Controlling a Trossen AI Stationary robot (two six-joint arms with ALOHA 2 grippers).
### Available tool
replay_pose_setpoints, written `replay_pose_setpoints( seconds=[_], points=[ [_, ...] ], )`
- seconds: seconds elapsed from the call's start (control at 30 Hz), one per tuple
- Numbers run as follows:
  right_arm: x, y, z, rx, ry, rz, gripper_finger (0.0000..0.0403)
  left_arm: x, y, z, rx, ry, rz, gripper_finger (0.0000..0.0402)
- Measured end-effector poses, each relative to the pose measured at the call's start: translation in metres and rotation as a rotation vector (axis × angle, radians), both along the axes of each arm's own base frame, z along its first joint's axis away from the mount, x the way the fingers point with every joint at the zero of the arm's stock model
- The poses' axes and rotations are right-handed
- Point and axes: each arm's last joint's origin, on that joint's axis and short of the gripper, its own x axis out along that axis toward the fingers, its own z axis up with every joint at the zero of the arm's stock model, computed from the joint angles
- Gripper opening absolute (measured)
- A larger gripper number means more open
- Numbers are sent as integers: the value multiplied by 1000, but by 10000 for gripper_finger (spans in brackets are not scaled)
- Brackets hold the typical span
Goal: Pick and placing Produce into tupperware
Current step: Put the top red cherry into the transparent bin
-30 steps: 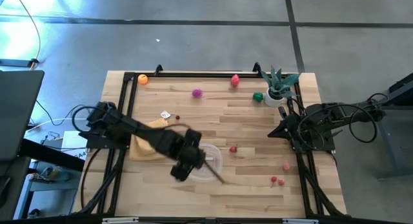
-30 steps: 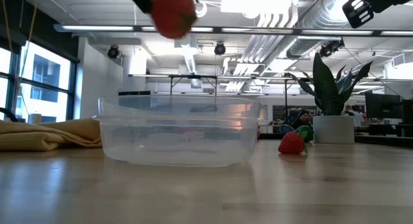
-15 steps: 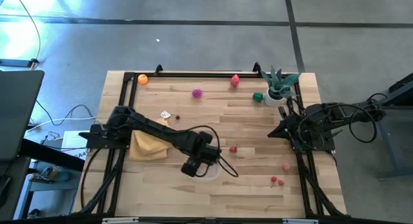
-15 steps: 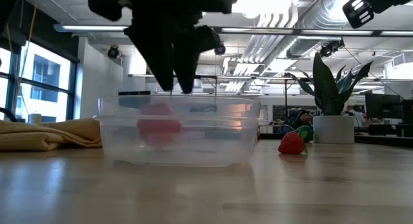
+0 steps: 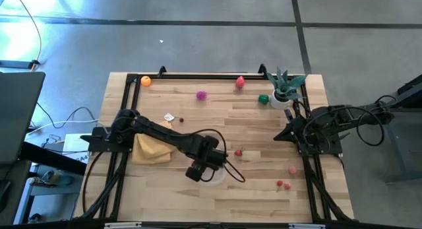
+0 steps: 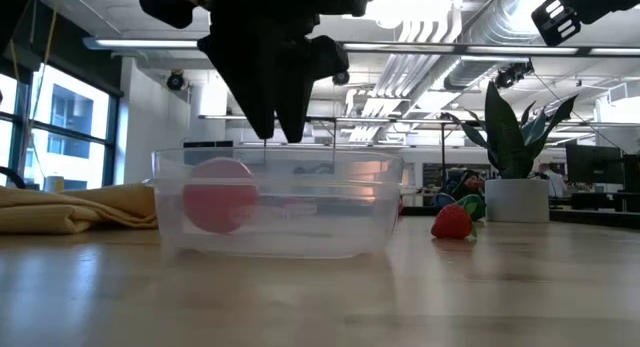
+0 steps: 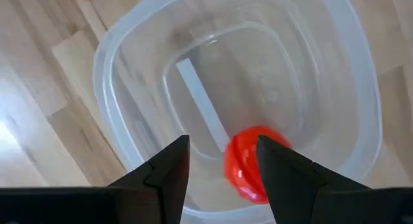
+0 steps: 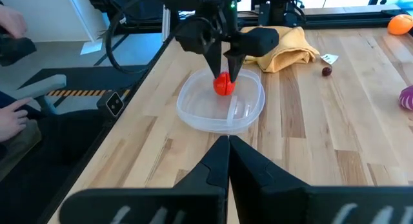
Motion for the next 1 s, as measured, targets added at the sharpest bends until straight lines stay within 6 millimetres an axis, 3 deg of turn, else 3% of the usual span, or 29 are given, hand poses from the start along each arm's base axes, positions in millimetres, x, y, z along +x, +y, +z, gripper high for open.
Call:
replay_pose_setpoints(
  seconds=[0.23,0.33,0.67,0.87,1.0],
  points=[
    [0,0,0,0,4,-1,0,-10,11,15,170,92,91,166],
    [0,0,0,0,4,0,0,-14,25,22,202,149,162,166],
    [0,0,-1,-1,12,-1,0,-29,103,41,199,234,212,166],
    [-1,0,-1,-3,15,0,0,-54,154,56,176,191,285,166],
    [-1,0,-2,-4,18,-1,0,-75,175,57,125,103,304,166]
  ],
)
